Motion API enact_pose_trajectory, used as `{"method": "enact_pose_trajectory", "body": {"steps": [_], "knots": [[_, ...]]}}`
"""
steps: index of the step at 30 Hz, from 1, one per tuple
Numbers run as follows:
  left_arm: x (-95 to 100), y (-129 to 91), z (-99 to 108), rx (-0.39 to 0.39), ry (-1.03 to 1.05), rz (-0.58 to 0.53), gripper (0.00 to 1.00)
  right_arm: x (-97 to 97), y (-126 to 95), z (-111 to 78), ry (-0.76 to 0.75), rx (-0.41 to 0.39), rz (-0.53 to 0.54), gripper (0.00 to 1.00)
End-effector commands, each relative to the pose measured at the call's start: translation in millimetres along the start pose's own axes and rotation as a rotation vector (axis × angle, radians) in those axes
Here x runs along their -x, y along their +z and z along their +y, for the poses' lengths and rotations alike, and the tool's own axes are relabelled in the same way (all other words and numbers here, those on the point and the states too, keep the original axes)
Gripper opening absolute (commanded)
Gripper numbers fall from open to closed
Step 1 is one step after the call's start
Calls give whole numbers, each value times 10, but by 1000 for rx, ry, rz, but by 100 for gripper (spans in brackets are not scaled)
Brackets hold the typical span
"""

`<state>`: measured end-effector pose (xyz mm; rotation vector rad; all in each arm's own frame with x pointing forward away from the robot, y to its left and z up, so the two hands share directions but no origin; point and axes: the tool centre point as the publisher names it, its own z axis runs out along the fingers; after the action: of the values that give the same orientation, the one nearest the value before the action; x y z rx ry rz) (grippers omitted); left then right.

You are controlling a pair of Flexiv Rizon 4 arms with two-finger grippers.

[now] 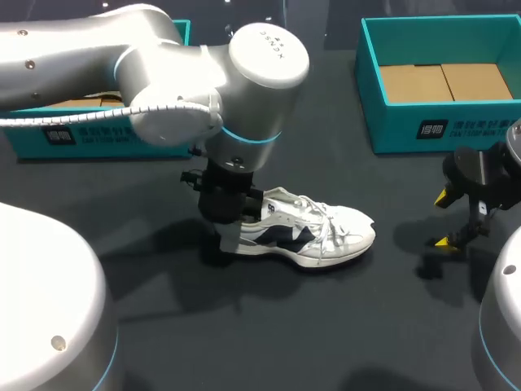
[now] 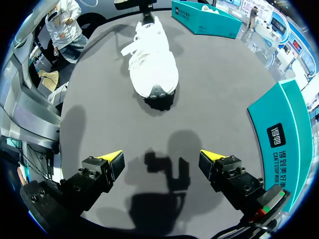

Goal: Take the shoe out of the shoebox, open the shoe tongue, remove and reinsert the insole, then place the shoe into the shoebox

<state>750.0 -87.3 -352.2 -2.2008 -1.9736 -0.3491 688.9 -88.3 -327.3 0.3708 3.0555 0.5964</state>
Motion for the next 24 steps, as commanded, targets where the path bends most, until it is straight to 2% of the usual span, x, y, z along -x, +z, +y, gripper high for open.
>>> {"method": "enact_pose_trajectory", "body": {"steps": [1,14,24], "knots": [[135,95,21,-2,-5,22,0,-19,-3,-3,0,-1,-3,100],[334,235,55,19,-20,55,0,-19,-3,-3,0,-1,-3,100],[372,283,40,8,-29,61,0,-19,-3,-3,0,-1,-3,100]]}}
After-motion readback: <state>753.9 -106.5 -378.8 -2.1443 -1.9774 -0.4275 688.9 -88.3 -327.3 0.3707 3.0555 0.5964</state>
